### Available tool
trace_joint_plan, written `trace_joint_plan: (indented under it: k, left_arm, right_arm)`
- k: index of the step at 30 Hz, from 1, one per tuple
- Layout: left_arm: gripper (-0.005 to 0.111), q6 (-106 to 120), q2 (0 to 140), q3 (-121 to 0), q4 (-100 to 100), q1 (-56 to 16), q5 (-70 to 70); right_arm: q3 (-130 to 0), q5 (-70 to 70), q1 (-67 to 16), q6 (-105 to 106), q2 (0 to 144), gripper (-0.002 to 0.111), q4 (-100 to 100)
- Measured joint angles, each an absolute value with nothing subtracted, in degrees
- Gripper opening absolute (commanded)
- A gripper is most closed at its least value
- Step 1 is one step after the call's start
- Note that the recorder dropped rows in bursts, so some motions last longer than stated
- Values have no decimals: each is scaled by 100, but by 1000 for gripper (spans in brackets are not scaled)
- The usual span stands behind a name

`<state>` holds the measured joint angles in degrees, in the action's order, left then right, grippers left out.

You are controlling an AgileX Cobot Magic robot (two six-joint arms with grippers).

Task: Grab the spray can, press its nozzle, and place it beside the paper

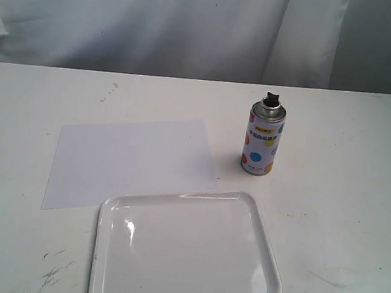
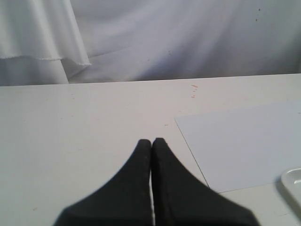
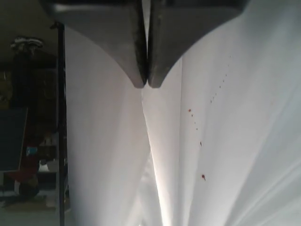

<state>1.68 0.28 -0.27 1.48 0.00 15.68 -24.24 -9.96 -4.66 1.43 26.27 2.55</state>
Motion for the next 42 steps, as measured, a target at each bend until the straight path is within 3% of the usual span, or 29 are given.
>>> trace_joint_plan:
  k: [6, 14, 27, 42]
  left_arm:
    - [0, 168, 28, -27, 148, 0, 1568]
    - [0, 168, 28, -27, 148, 0, 1568]
    - [0, 168, 28, -27, 148, 0, 1568]
    - [0, 168, 28, -27, 148, 0, 1568]
  right_arm:
    - [-3308, -1005, -561, 143, 4403, 0, 255]
    - [-3441, -1626, -1027, 143, 6084, 0, 255]
    - [-3450, -2168, -1405, 96, 7959, 0, 255]
    - [-3167, -3789, -1717, -327, 9763, 0, -642]
